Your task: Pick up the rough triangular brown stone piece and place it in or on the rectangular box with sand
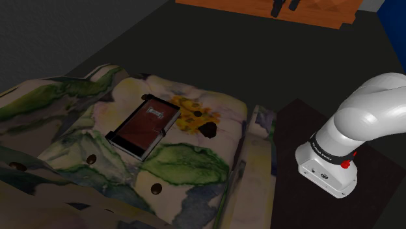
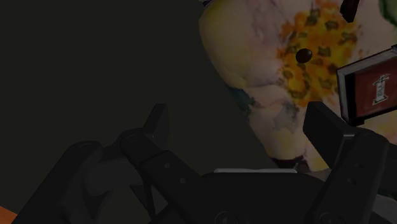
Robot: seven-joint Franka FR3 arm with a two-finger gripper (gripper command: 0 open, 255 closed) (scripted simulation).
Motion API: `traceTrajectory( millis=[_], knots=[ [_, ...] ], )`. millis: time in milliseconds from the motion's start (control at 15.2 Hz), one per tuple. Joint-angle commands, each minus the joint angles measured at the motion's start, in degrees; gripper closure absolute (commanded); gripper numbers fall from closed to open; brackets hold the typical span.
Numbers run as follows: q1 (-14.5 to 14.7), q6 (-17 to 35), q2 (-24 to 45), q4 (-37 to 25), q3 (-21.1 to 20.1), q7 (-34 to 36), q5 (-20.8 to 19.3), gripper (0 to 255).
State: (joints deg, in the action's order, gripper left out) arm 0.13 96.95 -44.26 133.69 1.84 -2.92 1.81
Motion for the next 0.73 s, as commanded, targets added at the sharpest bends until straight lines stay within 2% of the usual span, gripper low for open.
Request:
traceTrajectory(
  millis=[0, 660],
  knots=[
    [0.0, 0.0, 0.0, 0.0, 0.0, 0.0, 0.0, 0],
    [3.4, 10.2, 0.2, 10.5, -15.5, 13.3, 1.7, 0]
  ],
)
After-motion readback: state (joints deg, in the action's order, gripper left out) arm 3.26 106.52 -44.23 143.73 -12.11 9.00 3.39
